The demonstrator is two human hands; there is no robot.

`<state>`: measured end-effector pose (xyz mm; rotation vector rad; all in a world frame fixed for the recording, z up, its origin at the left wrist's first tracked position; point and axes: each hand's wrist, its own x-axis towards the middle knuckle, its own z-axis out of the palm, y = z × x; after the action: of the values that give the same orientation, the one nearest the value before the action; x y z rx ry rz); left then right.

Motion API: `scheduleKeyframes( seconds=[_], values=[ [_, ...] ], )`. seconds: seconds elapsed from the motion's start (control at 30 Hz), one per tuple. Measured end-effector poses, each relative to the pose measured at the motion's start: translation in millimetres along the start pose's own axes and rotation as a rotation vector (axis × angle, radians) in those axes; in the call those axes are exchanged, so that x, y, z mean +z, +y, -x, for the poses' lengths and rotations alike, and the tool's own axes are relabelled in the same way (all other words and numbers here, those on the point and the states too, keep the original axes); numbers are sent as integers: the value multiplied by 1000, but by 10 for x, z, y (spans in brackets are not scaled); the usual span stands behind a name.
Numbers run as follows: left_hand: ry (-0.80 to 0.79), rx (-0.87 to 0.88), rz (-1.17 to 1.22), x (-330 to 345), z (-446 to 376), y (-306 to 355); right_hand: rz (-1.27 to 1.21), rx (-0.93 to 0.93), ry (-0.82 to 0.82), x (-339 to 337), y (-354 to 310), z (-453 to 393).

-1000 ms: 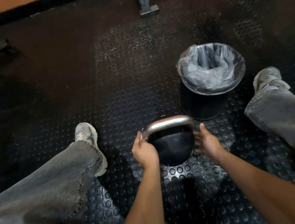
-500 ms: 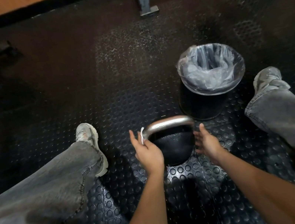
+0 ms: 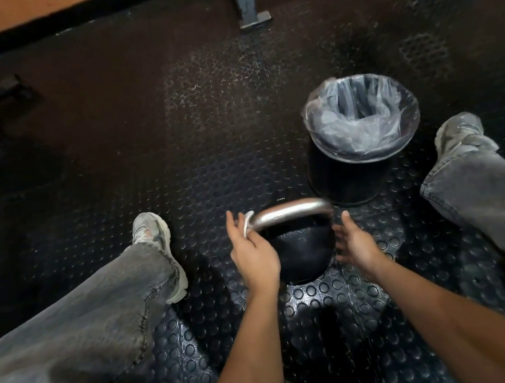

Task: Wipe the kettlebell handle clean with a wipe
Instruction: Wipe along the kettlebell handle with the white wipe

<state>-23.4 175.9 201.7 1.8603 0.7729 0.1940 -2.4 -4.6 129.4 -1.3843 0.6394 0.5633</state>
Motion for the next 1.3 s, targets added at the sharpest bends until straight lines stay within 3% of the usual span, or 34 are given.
scheduleKeyframes(
  seconds=[0.13,0.37,0.6,0.73,0.87,1.1,1.3],
  values=[
    [-20,156,-21,-116,193,-36,-5,2,-1,-17,7,6],
    [81,-154,85,-25,131,-146,0,-3,3,-14,-7,46],
    [-43,167,-3,-49,192,-41,-1,-1,-19,-5,-20,75],
    [31,-32,-32,-57,292,-204,2,11,-5,-41,27,26],
    [38,-86,-14,-26,104,-141,21,21,-2,-21,5,29],
    [-89,246,-180,-90,186,-70,26,3,-13,-6,-41,118],
    [38,-36,-81,-70,146,-198,12,1,-18,-11,-31,99]
  ],
)
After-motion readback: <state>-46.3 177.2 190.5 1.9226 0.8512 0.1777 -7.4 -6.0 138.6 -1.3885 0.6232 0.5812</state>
